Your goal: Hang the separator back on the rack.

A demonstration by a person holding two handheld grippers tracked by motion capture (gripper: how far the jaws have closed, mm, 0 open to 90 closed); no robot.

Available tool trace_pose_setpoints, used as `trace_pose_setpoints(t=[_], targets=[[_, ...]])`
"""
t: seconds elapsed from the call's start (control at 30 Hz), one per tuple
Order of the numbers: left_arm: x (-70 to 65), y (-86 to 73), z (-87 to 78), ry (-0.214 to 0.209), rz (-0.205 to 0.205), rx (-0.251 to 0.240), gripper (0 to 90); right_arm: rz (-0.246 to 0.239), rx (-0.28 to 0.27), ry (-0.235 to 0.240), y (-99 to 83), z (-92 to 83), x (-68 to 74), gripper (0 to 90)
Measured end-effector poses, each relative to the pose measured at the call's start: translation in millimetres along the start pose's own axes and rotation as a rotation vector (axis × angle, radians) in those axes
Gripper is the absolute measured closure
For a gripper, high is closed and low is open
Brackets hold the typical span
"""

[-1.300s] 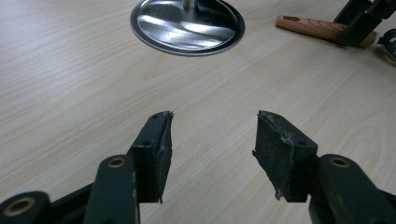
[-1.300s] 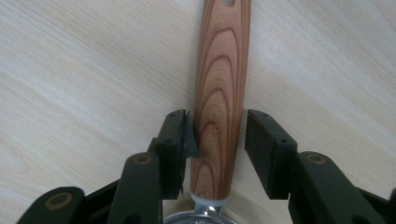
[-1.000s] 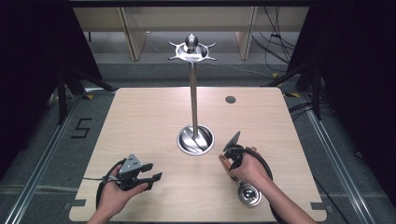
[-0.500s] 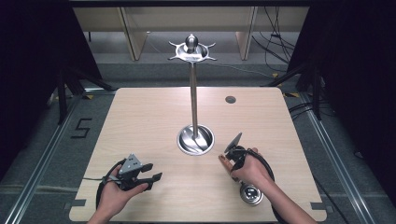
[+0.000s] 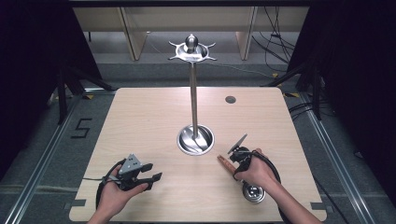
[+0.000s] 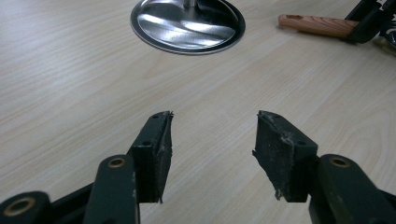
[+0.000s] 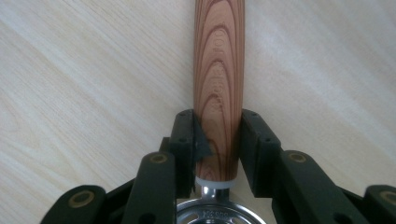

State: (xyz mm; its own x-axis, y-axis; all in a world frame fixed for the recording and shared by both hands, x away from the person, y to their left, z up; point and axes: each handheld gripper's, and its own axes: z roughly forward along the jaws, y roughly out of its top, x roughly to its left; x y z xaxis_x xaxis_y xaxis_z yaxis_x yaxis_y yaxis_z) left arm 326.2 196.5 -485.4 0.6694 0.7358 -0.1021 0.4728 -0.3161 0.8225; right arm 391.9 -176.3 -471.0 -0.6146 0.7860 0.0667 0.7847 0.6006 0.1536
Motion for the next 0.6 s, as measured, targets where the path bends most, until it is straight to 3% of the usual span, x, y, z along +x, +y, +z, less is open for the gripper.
trace_pose_setpoints(t=[0.07,0.1,0.37,0.47,0.5,0.53,0.6], targets=[[0.1,-0.1,0.0,0.002,0.002,0.004,45.3,-0.033,-0.044,-0.005,-2.8,-1.9,-1.7,69.4],[0.0,0.0,0.0,0.002,0.001,0.003,45.3,-0.023,-0.056,-0.002,-4.3,-3.8,-1.5,69.4],[-0.2,0.4,-0.5,0.003,0.003,0.007,45.3,-0.1,-0.223,-0.013,-16.4,-17.1,-10.5,69.4],[-0.4,0.3,-0.3,0.001,0.001,0.004,45.3,-0.073,-0.256,-0.016,-21.9,-23.8,-9.1,69.4],[-0.5,0.3,-0.4,0.001,0.0,0.003,45.3,-0.106,-0.291,-0.024,-22.9,-24.9,-11.5,69.4],[-0.4,0.3,-0.5,0.001,0.0,0.003,45.3,-0.096,-0.305,-0.018,-24.7,-26.4,-10.4,69.4],[-0.4,0.2,-0.4,0.002,0.0,0.003,45.3,-0.136,-0.355,-0.047,-27.0,-29.0,-15.0,69.4]])
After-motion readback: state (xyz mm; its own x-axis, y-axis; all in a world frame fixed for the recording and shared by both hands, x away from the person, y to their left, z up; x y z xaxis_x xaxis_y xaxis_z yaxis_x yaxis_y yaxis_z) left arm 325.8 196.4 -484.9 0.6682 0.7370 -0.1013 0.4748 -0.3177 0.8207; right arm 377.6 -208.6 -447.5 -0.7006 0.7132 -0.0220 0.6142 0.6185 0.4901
